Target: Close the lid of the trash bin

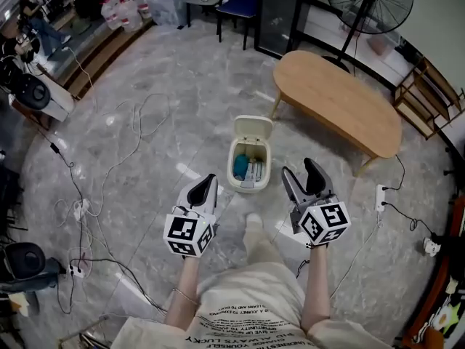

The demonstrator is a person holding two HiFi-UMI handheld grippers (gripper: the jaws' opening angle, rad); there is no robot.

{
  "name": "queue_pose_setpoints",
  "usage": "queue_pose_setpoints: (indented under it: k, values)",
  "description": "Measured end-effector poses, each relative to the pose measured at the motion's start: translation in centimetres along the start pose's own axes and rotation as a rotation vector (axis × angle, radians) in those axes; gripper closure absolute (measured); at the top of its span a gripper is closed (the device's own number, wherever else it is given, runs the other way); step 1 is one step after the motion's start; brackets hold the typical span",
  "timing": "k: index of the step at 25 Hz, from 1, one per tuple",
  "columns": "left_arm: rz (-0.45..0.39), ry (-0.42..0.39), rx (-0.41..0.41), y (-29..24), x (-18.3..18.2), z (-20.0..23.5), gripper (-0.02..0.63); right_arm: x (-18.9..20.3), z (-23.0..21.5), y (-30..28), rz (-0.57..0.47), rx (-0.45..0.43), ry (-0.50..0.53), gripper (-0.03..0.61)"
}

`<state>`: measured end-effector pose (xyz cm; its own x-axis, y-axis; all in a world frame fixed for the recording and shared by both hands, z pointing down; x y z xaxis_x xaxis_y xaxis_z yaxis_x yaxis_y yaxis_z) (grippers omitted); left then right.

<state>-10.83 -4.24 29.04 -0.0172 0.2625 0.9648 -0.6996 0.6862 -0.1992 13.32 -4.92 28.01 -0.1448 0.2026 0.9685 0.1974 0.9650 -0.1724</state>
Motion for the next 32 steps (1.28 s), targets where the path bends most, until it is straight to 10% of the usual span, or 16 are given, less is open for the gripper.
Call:
queue_pose_setpoints:
  k: [32]
  values:
    - [0.232, 0.229, -0.108, -19.8, 7.4, 13.3, 0.591, 10.0, -7.6, -26.8, 0.333, -0.103, 0.134, 0.301]
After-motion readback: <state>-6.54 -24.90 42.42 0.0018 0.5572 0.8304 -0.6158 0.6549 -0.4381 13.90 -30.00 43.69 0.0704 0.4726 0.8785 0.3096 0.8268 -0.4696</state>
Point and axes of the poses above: the fingertips, and each gripper's own axes: y backward along the fingers, z to its left, x out of its underside, the point moved 4 cm from there along y, backward along the fingers, and after that the axes turned 13 degrees about x, right-handed, at the moved point
